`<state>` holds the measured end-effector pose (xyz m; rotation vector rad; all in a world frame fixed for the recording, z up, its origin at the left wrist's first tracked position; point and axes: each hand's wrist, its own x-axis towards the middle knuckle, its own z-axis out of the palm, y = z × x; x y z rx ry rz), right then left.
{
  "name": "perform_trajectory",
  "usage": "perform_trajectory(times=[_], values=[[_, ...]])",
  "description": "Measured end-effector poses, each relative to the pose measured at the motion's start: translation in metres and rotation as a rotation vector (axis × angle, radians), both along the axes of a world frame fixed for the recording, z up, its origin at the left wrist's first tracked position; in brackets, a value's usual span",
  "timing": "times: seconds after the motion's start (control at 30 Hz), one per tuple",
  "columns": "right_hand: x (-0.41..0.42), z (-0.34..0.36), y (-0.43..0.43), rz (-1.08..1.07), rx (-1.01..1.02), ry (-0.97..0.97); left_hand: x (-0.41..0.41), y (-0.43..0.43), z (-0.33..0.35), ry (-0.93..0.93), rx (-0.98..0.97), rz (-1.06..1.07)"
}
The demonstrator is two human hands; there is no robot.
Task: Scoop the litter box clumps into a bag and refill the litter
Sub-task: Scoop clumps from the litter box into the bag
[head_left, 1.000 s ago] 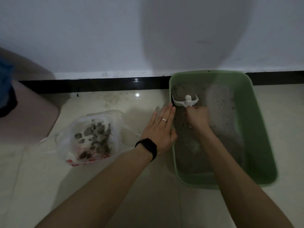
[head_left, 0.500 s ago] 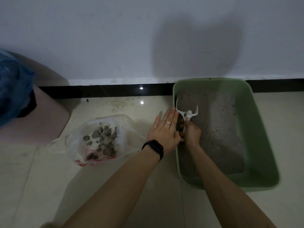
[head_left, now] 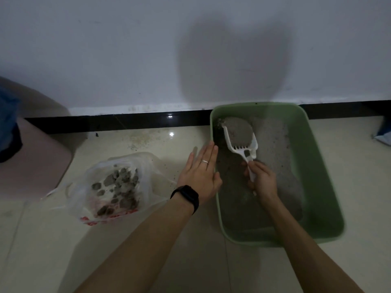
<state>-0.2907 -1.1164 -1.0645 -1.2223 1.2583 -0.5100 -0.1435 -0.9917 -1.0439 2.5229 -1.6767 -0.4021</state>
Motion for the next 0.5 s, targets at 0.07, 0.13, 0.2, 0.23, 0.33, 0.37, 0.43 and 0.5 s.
perform_trajectory(times=[0.07, 0.13, 0.2, 0.23, 0.33, 0.37, 0.43, 0.5], values=[[-0.011, 0.004, 0.003, -0.015, -0.047, -0.048, 0.000, 0.001, 0.000, 0.001, -0.007, -0.003], [-0.020, 0.009, 0.006, 0.007, -0.172, 0.004, 0.000, 0.002, -0.001, 0.004, -0.019, 0.001], [-0.028, 0.015, 0.011, 0.027, -0.273, 0.068, 0.000, 0.002, -0.001, 0.006, -0.017, 0.005], [-0.032, 0.017, 0.013, 0.025, -0.300, 0.085, 0.000, 0.002, -0.001, 0.007, -0.011, 0.008], [-0.037, 0.024, 0.016, 0.011, -0.329, 0.138, 0.000, 0.001, 0.001, 0.018, 0.007, 0.021], [-0.039, 0.026, 0.017, 0.008, -0.340, 0.149, -0.001, 0.001, 0.002, 0.019, 0.014, 0.023], [-0.042, 0.030, 0.019, 0.016, -0.357, 0.166, -0.001, 0.002, 0.004, 0.002, 0.028, 0.022], [-0.045, 0.034, 0.022, 0.037, -0.348, 0.177, -0.001, 0.002, 0.007, -0.012, 0.048, 0.013]])
